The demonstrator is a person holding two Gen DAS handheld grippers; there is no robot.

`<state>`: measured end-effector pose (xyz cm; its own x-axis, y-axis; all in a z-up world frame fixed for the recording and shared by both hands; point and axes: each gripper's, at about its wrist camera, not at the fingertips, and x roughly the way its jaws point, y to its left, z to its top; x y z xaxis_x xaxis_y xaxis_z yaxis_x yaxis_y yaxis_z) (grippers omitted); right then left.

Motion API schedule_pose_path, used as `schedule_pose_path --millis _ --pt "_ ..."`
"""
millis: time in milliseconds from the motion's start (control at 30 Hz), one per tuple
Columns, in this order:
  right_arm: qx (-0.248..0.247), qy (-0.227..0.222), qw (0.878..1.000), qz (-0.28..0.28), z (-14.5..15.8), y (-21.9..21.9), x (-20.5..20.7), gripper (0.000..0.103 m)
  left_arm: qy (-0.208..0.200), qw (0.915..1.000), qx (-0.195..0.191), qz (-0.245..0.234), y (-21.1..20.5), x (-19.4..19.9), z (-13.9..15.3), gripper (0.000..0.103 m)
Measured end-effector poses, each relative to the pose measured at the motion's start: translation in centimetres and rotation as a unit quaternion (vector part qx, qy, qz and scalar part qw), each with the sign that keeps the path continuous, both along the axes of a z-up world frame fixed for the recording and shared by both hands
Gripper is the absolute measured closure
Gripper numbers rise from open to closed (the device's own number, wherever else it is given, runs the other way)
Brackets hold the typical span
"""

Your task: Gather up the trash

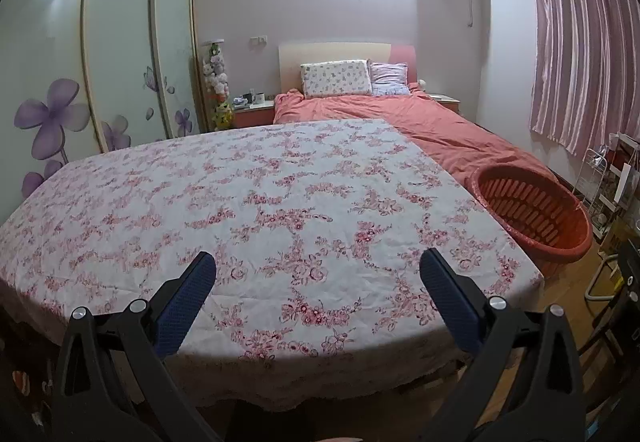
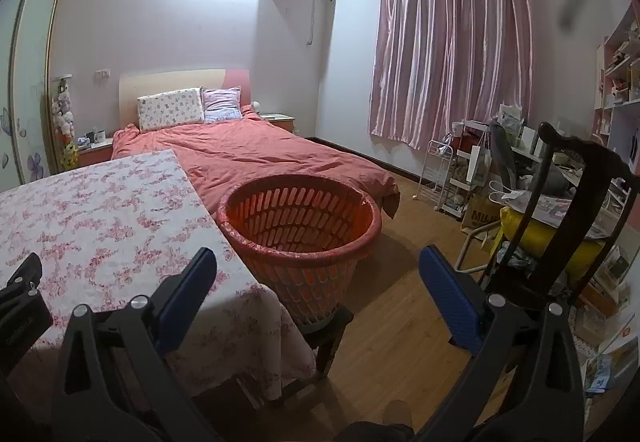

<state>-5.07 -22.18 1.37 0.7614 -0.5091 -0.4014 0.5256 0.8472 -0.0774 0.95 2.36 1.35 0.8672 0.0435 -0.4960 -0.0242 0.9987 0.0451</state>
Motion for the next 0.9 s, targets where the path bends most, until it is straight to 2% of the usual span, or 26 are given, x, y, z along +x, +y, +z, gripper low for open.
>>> schedule_pose_path --millis 367,900 --pt "0.026 0.011 0.999 0.015 -0.6 -0.4 0.4 0.004 0.011 0.9999 -0.005 -0.001 0.3 -0.1 -0.4 0.003" --pt "0.040 0.029 0.999 0.022 -1.4 -0.7 1.0 0.004 0.026 0.9997 -0.006 -0.001 0.2 0.3 -0.9 0.003"
